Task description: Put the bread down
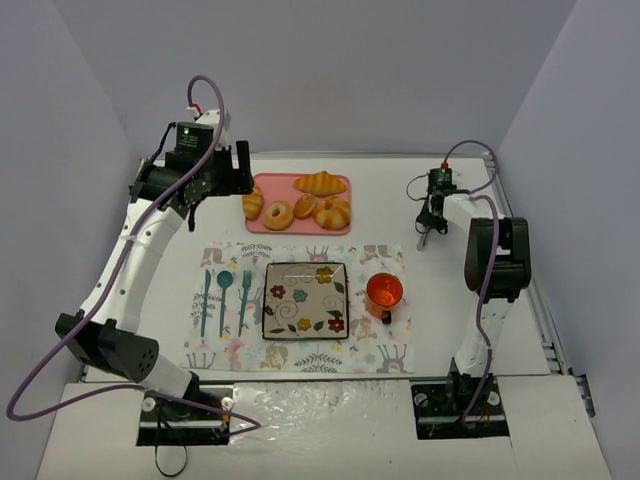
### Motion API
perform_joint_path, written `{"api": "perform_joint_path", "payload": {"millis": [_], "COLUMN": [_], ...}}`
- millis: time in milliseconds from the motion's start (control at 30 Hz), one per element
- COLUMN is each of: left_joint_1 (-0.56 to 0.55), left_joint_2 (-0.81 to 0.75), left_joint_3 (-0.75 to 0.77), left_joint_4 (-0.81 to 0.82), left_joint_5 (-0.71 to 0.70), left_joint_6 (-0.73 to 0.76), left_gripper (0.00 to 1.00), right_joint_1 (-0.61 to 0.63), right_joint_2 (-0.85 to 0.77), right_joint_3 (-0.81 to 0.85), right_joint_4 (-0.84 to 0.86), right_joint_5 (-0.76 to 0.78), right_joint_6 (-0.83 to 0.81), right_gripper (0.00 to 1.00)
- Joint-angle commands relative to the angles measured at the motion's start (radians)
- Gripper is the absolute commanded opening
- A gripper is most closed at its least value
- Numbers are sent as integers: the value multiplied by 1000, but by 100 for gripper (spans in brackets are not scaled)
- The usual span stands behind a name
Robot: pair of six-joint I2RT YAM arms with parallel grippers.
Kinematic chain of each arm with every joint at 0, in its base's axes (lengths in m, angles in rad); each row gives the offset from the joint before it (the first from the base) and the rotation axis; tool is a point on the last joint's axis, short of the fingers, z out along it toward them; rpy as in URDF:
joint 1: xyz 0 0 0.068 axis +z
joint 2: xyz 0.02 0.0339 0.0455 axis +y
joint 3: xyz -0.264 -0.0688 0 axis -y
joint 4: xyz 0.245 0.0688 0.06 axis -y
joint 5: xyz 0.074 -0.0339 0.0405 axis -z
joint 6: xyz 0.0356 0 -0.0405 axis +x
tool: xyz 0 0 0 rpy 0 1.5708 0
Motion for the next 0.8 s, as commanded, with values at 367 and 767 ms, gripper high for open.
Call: {"api": "perform_joint_path", "payload": {"millis": [367,767], "left_joint_1": [4,4], "left_joint_2": [-8,-11], "left_joint_3": [49,48], "left_joint_4": [-3,-4], "left_joint_5": [4,4], "left_joint_6": [-13,-13], "left_gripper": [75,75], "right_joint_1": [149,301], "right_joint_2": [-262,-315], "right_joint_3": [34,86], "right_joint_4": [-68,-94], "right_joint_5": [18,-148], "right_joint_6": [-16,-39], "right_gripper": [47,60]}}
